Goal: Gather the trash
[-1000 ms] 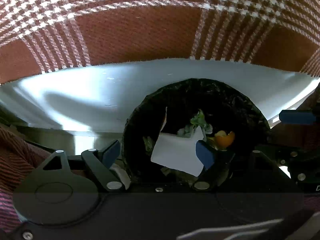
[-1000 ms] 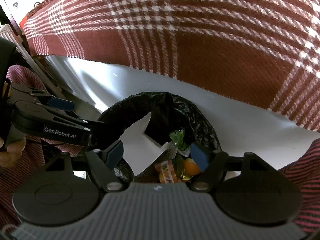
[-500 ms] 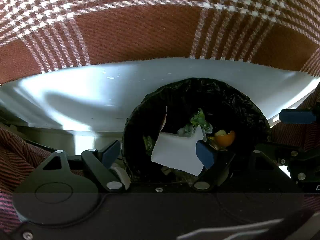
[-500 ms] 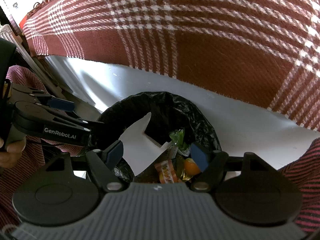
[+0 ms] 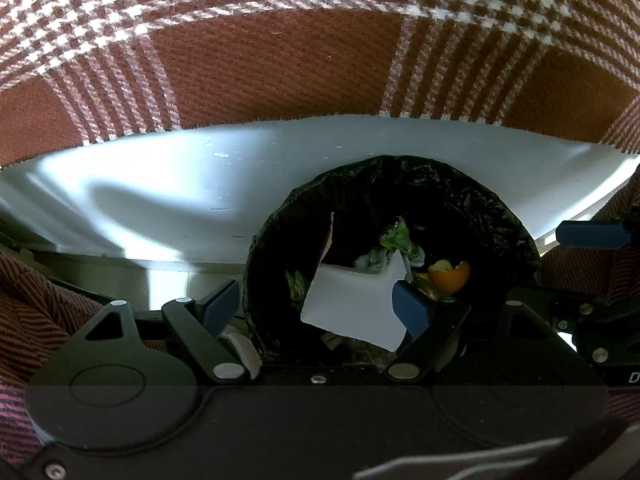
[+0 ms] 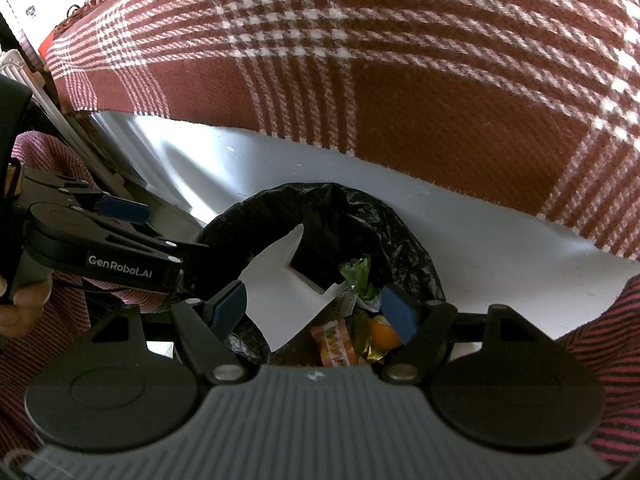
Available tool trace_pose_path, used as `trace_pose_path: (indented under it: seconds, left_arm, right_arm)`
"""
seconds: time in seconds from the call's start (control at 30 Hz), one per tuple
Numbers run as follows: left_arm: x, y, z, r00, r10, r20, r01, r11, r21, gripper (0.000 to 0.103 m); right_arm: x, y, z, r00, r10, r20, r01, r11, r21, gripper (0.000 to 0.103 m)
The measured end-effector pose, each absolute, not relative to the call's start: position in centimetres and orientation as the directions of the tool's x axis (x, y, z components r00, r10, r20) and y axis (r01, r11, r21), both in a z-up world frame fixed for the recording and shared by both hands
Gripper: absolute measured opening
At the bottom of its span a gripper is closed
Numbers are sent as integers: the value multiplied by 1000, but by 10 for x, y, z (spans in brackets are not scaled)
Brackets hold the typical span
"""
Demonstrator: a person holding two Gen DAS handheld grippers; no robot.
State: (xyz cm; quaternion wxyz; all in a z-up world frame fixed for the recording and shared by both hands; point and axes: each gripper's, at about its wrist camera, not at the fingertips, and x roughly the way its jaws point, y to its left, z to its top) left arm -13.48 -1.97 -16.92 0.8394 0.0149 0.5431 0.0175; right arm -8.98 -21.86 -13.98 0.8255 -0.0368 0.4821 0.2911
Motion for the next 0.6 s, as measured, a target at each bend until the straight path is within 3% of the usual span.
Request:
trace_pose_path:
  seconds: [0.6]
  left_arm:
    - [-136, -21, -170, 408, 44, -912, -15, 999, 41, 82]
  right_arm:
    - [-90, -218, -140, 365, 445, -818, -516, 828, 221, 83]
